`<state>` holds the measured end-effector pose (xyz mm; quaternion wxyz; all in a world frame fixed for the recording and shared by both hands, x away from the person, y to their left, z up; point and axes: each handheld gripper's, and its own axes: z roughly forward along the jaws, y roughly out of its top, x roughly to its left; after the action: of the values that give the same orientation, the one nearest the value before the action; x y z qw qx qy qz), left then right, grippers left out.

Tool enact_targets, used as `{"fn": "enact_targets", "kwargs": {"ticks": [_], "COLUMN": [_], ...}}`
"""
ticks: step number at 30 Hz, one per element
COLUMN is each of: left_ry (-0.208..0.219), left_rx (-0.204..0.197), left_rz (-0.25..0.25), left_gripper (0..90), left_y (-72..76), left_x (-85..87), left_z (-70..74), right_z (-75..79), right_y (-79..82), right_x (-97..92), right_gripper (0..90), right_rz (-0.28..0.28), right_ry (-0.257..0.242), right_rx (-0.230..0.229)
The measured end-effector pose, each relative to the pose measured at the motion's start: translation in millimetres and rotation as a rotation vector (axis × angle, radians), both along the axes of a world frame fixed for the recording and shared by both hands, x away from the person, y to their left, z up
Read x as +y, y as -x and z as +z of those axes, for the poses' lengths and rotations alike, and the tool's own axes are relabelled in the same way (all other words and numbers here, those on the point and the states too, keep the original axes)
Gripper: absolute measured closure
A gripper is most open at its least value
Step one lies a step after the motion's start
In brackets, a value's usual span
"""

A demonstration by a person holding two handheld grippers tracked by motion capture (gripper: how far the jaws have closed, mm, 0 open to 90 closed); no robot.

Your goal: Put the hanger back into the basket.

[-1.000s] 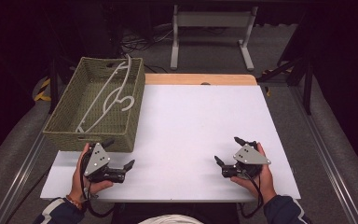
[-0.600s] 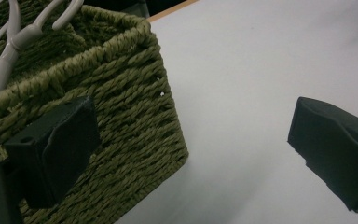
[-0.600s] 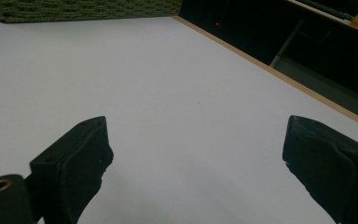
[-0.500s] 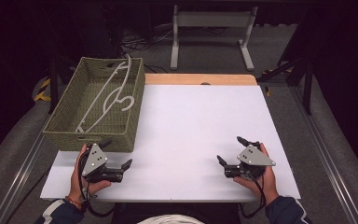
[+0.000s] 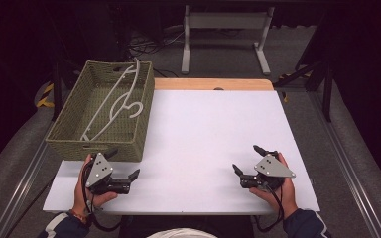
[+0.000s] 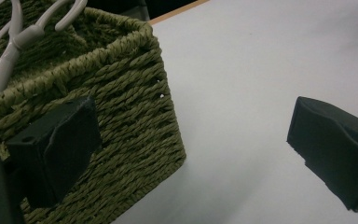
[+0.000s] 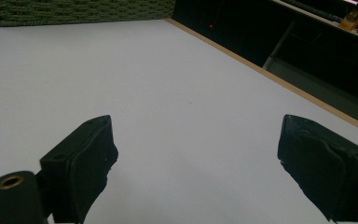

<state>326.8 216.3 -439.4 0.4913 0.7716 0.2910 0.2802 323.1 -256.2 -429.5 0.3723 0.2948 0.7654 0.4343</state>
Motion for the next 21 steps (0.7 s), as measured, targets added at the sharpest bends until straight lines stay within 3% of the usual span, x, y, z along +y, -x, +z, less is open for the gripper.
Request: {"fn": "enact_targets", "kwargs": {"ticks": [4,18,21], "left_ry": [0.002,-0.011,-0.022], "left_rx": [0.002,0.028,0.035], "left_rz": [-0.001,0.009,0.053], "left_gripper": [3.2,3.2,3.4], "left_y": [-0.2,-3.5,-3.1], "left_x": [0.7,0.8,2.0], "left_z": [0.1,-4.1,-3.9], "right_z": [6.6,0.6,-0.5], "right_y": [5.8,0.3,-1.4], "right_x": [-0.7,-1.9,-3.8], "right_gripper": [13.1,11.8,11.9], "right_rz": [0.007,0.010,0.004], "right_ry": [-0.018,-0.010,-0.018], "right_rx": [-0.059,-0.011,0.000]}}
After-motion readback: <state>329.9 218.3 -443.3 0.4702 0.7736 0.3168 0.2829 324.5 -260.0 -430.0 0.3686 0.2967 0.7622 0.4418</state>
